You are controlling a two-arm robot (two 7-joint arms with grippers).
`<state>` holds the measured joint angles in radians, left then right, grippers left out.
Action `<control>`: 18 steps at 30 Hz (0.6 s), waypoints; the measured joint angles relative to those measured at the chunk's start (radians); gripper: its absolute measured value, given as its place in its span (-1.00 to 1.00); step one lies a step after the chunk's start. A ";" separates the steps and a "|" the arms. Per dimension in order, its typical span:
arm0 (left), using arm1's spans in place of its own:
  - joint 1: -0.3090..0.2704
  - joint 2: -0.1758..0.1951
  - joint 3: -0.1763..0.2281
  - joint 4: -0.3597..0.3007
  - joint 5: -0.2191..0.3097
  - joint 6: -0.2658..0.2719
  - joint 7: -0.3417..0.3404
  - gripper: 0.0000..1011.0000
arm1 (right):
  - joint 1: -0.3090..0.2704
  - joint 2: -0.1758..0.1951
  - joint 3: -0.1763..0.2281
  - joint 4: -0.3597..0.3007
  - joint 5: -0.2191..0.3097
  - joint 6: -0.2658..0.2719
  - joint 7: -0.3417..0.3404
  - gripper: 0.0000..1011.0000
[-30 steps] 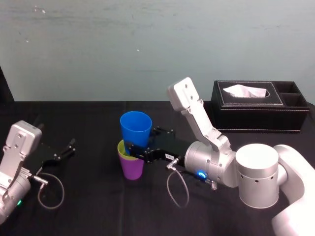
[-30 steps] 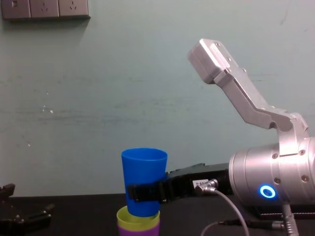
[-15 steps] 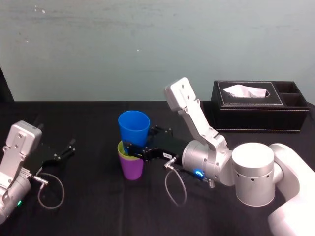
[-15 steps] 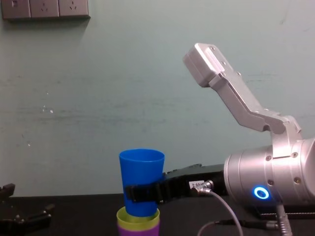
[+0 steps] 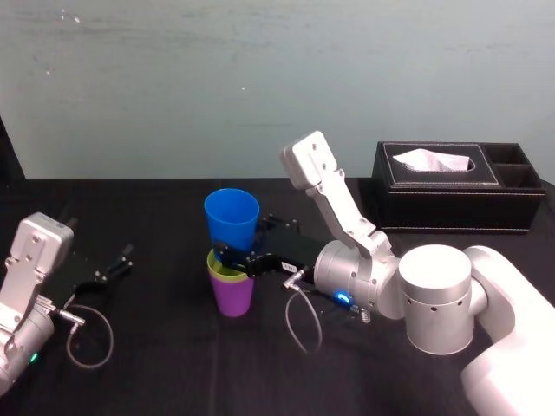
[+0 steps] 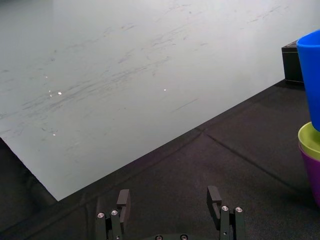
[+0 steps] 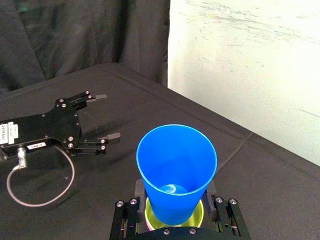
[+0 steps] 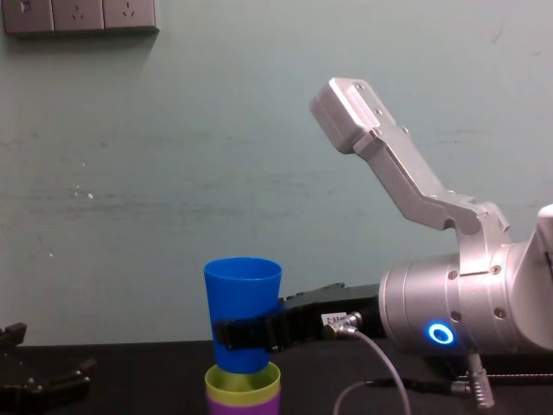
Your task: Stack the three plastic cups sequentially using one hand.
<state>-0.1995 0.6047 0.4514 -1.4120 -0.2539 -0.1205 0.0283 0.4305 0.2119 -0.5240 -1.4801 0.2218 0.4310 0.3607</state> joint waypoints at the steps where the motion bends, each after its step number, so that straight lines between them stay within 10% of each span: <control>1: 0.000 0.000 0.000 0.000 0.000 0.000 0.000 0.98 | 0.002 -0.001 0.000 0.004 -0.001 -0.002 0.000 0.36; 18: 0.000 0.000 0.000 0.000 0.000 0.000 0.000 0.98 | 0.008 -0.009 -0.003 0.038 -0.003 -0.017 0.009 0.36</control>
<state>-0.1996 0.6047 0.4513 -1.4120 -0.2539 -0.1205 0.0283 0.4386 0.2026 -0.5274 -1.4420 0.2185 0.4143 0.3697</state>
